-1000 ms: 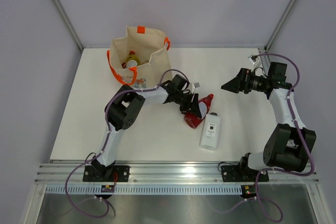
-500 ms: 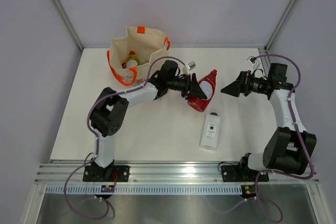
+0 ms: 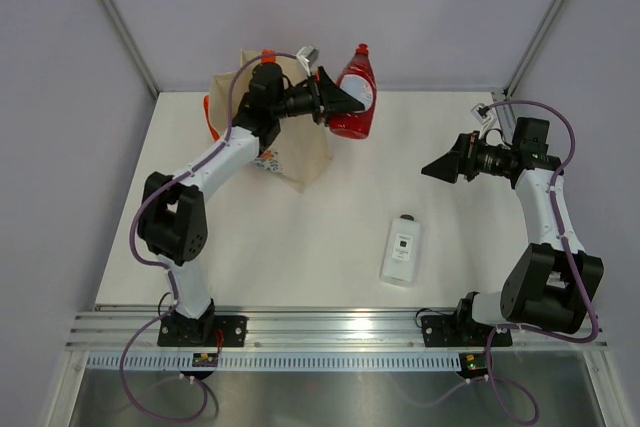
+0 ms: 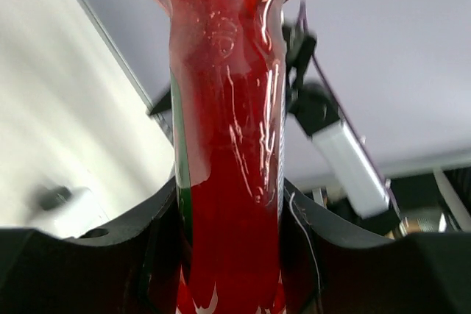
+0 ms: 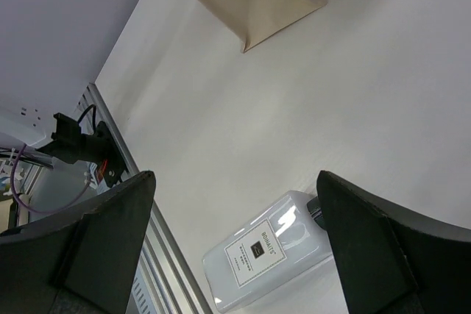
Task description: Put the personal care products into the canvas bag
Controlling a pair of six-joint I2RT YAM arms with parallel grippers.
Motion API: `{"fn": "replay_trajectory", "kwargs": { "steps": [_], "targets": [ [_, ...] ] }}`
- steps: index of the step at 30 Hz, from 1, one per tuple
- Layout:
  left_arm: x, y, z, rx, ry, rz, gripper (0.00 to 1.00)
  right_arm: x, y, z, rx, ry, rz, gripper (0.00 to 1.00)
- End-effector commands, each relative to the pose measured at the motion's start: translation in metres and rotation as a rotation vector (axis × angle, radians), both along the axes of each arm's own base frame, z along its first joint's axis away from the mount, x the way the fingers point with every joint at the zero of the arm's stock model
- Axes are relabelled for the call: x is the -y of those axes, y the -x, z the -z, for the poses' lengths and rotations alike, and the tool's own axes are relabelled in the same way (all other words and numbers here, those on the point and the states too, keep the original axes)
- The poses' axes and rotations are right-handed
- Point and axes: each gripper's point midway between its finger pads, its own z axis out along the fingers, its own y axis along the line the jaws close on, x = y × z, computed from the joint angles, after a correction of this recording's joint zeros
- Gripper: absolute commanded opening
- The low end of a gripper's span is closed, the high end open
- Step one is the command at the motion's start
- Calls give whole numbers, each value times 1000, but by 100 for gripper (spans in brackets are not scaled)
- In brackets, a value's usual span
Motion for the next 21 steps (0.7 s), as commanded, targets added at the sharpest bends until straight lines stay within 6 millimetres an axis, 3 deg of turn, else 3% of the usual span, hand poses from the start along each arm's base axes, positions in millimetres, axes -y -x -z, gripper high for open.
{"fn": "replay_trajectory", "kwargs": {
  "steps": [1, 6, 9, 12, 18, 21],
  "targets": [
    [-62, -32, -96, 168, 96, -256, 0, 0, -2, -23, 95, 13, -15, 99],
    [-134, -95, -79, 86, 6, -612, 0, 0, -1, -18, 77, 1, -13, 99],
    [-191, -133, -61, 58, -78, -849, 0, -1, 0, -16, 75, -2, -15, 100],
    [-225, -156, -44, 39, -143, -1014, 0, -1, 1, -15, 74, -4, -16, 100],
    [-239, -176, -9, 39, -299, -1078, 2, -1, 3, -14, 80, 8, -15, 99],
    [-239, -178, 7, 93, -395, -1044, 15, -1, 4, -11, 83, 19, -21, 99]
  ]
}}
